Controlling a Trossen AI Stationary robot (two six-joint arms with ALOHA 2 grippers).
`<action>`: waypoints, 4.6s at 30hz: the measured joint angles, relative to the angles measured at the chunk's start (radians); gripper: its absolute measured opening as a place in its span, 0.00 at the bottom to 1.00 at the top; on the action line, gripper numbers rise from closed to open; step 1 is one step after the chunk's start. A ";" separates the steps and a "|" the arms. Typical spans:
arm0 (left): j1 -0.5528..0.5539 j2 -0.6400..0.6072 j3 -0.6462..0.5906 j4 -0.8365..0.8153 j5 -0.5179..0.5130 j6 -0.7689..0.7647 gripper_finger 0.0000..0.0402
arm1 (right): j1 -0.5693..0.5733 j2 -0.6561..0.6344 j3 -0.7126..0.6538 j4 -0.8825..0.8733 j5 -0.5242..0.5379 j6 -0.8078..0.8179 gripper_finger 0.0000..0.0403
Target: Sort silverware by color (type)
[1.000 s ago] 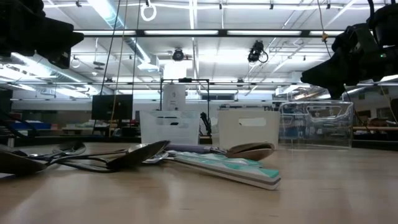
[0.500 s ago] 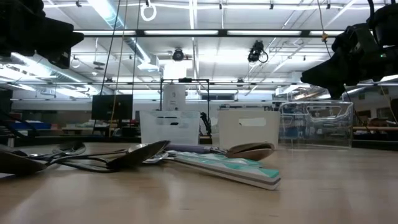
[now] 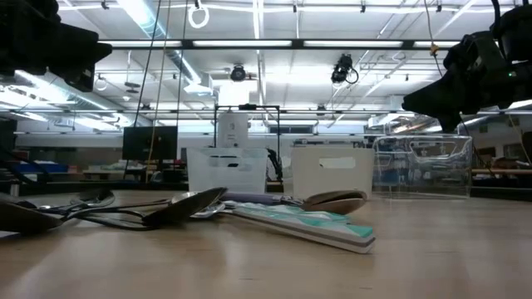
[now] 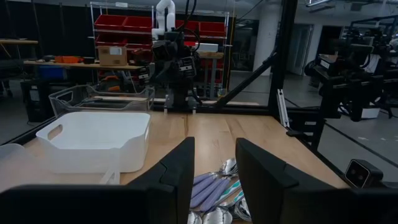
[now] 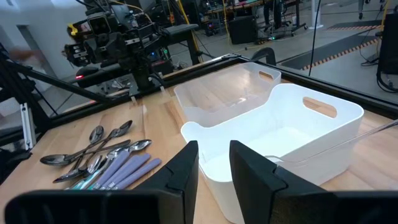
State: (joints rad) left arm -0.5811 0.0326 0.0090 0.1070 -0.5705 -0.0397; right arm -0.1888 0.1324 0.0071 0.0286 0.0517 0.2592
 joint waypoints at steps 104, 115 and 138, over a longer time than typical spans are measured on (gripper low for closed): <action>-0.043 0.358 0.002 0.104 -0.067 -0.559 0.52 | 0.310 1.124 0.580 0.213 0.313 0.055 0.25; -0.030 0.586 0.095 0.105 -0.068 -0.564 0.52 | 0.398 1.411 0.865 0.017 0.322 0.076 0.25; -0.007 0.820 0.185 0.106 -0.077 -0.597 0.52 | 0.468 1.818 1.272 -0.342 0.349 0.283 0.40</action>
State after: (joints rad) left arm -0.5884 0.8524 0.1940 0.2134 -0.6476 -0.6369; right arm 0.2794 1.9499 1.2790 -0.3138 0.4002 0.5426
